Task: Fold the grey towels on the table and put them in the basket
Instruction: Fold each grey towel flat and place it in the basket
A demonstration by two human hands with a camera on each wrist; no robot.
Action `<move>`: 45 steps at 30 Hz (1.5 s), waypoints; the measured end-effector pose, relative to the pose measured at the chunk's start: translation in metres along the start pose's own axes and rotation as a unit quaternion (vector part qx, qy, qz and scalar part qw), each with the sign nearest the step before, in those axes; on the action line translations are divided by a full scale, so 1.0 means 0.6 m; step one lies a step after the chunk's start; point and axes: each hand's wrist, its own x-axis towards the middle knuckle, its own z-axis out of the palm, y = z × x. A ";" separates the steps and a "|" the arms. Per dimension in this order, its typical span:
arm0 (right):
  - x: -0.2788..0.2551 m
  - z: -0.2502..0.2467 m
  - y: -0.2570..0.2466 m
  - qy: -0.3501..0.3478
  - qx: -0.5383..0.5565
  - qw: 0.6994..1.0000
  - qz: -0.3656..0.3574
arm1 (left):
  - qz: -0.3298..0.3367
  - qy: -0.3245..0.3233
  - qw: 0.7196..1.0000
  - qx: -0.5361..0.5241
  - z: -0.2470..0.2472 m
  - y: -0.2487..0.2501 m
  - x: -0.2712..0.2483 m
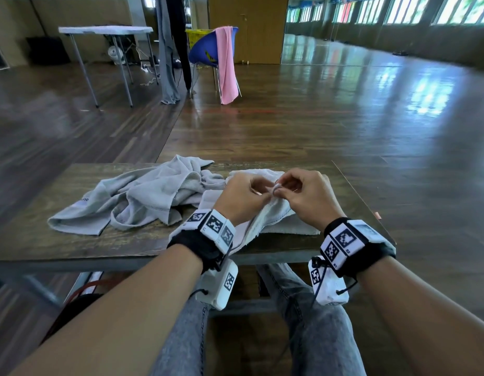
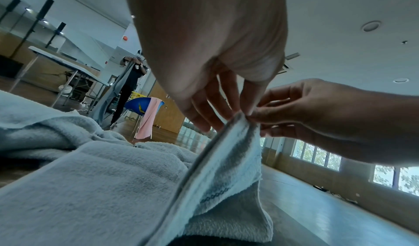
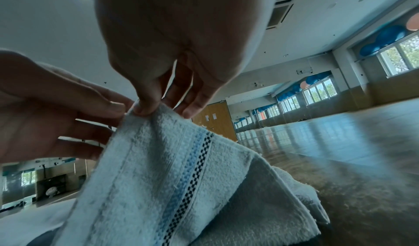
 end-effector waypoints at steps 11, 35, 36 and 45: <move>0.004 -0.002 -0.023 -0.016 0.094 0.995 -0.017 | 0.050 0.096 0.992 0.065 0.002 -0.003 0.014; 0.102 -0.133 0.022 0.162 0.091 0.982 0.023 | -0.063 -0.038 0.970 0.233 -0.276 -0.025 -0.002; 0.106 -0.132 0.026 0.160 0.098 0.981 0.037 | -0.069 -0.044 0.969 0.234 -0.281 -0.021 0.003; 0.191 -0.168 -0.041 0.171 0.101 0.978 0.061 | 0.014 0.177 0.967 0.182 -0.326 0.059 0.060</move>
